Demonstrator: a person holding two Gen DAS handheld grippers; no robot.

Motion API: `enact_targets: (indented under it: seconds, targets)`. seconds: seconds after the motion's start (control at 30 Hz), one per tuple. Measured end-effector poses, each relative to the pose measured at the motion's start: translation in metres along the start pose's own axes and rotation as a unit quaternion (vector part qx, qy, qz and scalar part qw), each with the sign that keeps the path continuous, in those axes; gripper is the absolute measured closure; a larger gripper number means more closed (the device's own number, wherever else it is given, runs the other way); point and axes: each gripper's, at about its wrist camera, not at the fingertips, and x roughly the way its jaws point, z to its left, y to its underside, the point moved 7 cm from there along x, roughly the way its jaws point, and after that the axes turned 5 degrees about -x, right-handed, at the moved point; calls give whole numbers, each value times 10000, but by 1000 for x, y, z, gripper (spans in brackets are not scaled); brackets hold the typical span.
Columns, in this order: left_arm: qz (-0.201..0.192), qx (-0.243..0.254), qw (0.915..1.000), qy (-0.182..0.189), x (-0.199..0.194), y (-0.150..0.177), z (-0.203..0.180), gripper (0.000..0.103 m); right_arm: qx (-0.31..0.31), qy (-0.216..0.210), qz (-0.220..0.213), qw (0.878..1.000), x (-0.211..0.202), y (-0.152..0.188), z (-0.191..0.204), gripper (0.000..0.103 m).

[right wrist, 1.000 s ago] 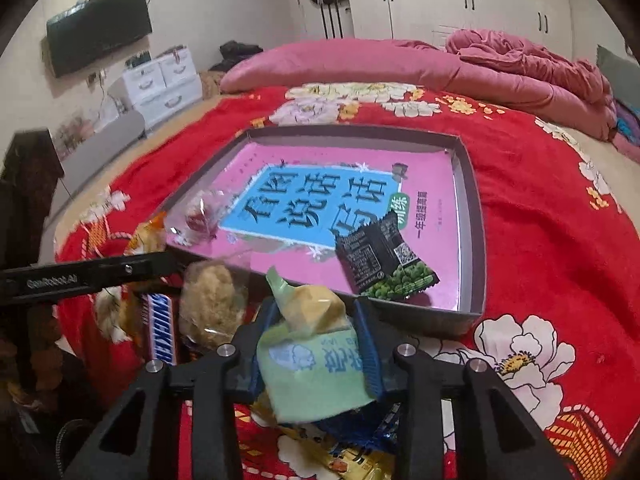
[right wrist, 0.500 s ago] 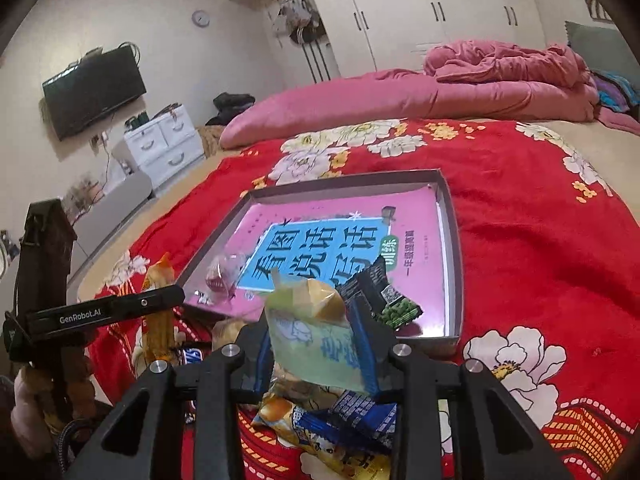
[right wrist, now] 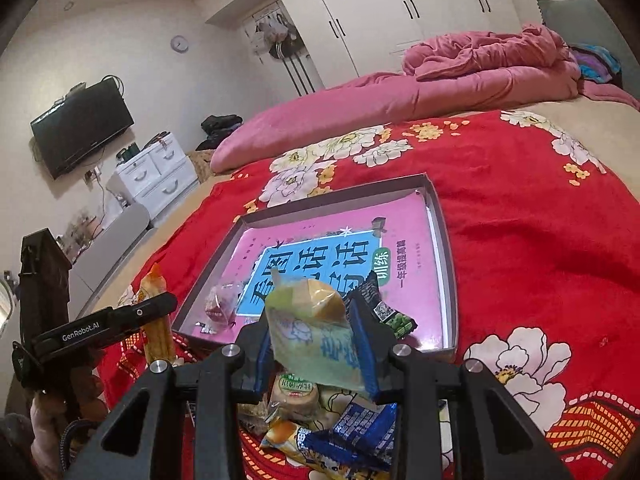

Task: Organize snacks
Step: 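Lift both held snacks and carry them over the tray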

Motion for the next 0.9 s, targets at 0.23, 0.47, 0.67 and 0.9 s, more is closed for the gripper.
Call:
enact_targets:
  seconds: [0.23, 0.47, 0.67, 0.9]
  targets:
    - [-88, 40, 10000, 24, 6, -6, -4, 62, 53, 18, -34, 10000, 4, -3, 0, 67]
    - [-159, 112, 9998, -15, 15, -13, -9, 62, 91, 64, -42, 9999, 8, -6, -2, 67]
    - [-149, 79, 9998, -48, 26, -17, -12, 62, 130, 87, -11, 9999, 14, -7, -1, 67]
    - [-107, 28, 9999, -89, 36, -19, -12, 62, 93, 74, 24, 9999, 18, -8, 3, 67]
